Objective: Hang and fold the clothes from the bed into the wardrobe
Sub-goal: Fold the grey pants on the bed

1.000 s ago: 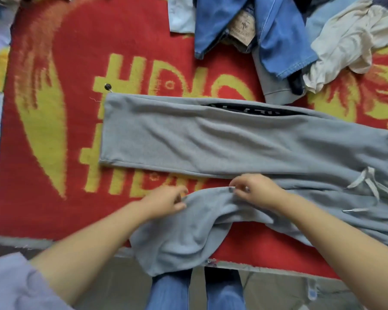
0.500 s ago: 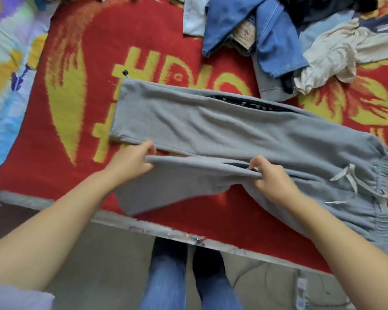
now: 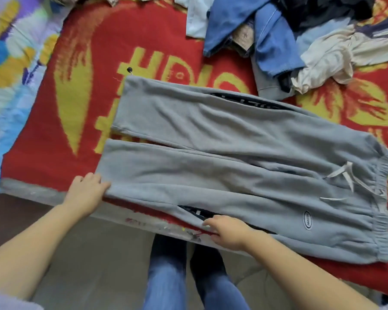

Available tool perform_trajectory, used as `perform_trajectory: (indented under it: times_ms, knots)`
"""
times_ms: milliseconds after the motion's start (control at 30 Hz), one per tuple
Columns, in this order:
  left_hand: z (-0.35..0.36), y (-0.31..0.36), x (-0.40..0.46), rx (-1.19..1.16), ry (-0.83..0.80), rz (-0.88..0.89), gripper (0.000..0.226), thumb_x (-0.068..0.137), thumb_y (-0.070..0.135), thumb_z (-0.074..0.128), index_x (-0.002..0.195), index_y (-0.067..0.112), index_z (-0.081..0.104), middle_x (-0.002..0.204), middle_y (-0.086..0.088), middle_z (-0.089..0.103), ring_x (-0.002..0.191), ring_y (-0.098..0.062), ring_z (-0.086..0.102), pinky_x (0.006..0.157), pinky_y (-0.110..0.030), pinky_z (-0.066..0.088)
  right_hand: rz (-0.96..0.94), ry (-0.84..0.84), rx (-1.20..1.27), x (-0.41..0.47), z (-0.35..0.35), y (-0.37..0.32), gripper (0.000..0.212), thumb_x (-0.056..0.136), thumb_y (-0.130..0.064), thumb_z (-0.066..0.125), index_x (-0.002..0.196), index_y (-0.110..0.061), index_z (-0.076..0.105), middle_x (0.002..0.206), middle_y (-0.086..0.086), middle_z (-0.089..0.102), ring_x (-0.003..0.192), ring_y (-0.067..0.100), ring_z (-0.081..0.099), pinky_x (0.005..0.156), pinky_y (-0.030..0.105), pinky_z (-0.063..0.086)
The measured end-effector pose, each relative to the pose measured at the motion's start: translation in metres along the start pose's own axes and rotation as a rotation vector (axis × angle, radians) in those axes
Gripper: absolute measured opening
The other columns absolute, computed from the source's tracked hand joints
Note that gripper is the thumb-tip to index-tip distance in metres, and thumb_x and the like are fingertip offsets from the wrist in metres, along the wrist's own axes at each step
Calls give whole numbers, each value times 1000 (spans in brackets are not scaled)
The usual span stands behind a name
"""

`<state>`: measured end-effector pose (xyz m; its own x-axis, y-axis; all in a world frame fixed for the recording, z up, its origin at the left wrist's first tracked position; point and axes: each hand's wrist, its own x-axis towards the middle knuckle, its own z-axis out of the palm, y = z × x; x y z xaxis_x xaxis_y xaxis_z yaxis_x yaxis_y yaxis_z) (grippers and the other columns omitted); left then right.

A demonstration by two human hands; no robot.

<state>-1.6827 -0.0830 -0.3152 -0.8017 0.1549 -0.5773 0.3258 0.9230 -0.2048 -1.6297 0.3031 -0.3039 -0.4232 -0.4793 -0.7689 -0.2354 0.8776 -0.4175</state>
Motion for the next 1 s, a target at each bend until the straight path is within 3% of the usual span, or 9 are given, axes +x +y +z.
perform_trajectory:
  times_ms: [100,200,300,433,633,733,833,933,1000]
  knots:
    - [17,14,8,-28,-228,-20,49,87,28,57,134,24,42,124,-6,45,117,-27,45,90,-38,36,78,63,122,17,0,9,31,94,-18,44,121,-18,60,123,8,59,112,30,54,87,35,45]
    - [6,25,46,-201,168,64,44,64,4,72,107,4,62,105,-23,60,90,-41,62,74,-50,52,214,404,227,26,-26,38,31,96,-14,44,123,-16,59,121,6,58,112,27,55,87,36,45]
    - [-17,28,98,-268,293,74,52,67,1,62,119,-1,61,118,-28,58,102,-43,61,82,-53,50,344,615,244,35,-58,74,39,93,-10,47,131,-16,54,129,6,55,117,28,53,89,37,44]
    - [-29,29,144,-130,101,-17,46,89,16,52,134,15,45,130,-10,51,124,-29,45,104,-44,28,419,342,65,56,-76,90,57,95,-23,49,148,-25,28,132,8,45,111,31,55,78,40,50]
    - [-38,0,166,-64,382,164,6,76,5,55,81,10,56,79,-15,56,75,-34,59,74,-44,39,578,485,253,89,-83,83,23,96,-16,43,117,-6,47,105,25,63,96,41,59,66,38,36]
    - [-37,-2,151,-108,536,147,21,74,10,50,95,11,55,87,-14,54,77,-32,54,78,-43,33,468,563,276,83,-78,73,41,95,-14,47,134,-8,39,104,19,67,90,39,62,67,39,42]
    - [-21,28,121,-143,577,557,12,76,18,46,86,15,52,78,-9,54,68,-28,52,66,-39,34,187,506,240,69,-66,48,42,92,-20,48,134,-16,45,103,2,66,86,30,64,68,36,47]
    - [1,68,75,-116,384,790,20,74,38,59,76,19,52,72,-2,54,63,-23,55,57,-32,39,-110,399,-50,62,-39,20,19,82,-29,51,90,-14,59,81,6,62,66,30,62,48,29,29]
    - [13,85,52,-28,210,783,35,61,41,76,79,17,57,74,-1,55,65,-21,54,57,-30,43,-67,252,-232,63,-18,8,26,75,-24,68,96,-13,58,90,7,60,77,28,63,50,29,29]
